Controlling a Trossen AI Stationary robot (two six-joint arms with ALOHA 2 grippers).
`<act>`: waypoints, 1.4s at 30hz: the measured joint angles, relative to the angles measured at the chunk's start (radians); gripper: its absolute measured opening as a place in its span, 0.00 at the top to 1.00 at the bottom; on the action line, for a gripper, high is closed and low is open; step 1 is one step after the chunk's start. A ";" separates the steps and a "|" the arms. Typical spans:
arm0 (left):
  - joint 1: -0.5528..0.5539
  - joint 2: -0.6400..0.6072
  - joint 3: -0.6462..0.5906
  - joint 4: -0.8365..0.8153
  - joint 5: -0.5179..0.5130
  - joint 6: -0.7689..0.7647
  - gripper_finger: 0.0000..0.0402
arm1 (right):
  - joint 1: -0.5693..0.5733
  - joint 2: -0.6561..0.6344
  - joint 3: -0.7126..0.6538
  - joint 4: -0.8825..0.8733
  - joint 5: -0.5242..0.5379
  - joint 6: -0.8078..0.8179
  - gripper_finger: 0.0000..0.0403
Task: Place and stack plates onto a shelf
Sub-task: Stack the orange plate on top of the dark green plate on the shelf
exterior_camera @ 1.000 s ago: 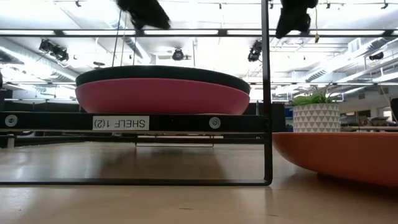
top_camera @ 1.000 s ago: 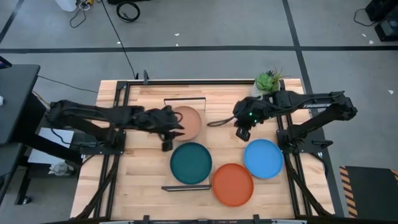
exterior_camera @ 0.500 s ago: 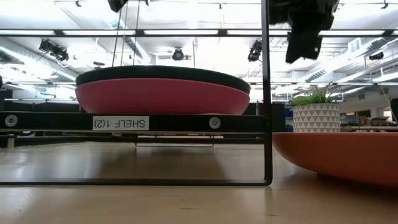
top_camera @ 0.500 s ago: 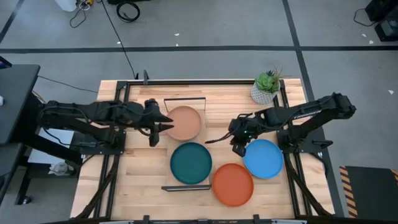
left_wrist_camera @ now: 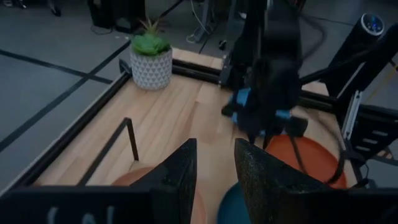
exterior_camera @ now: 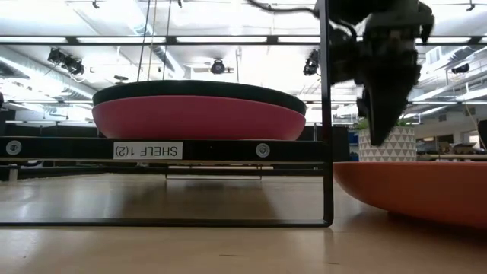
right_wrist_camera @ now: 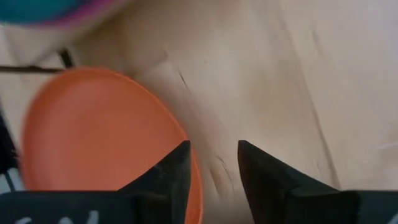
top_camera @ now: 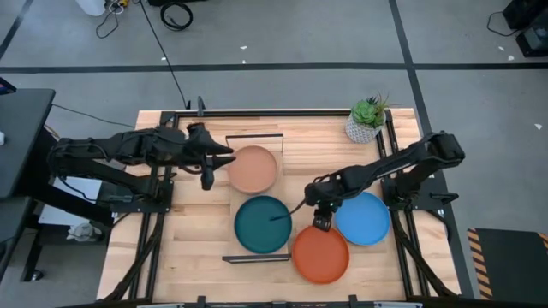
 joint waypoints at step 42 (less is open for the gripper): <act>-0.011 0.090 0.210 -0.160 -0.058 0.125 0.71 | 0.023 0.044 0.083 -0.245 -0.136 -0.104 0.96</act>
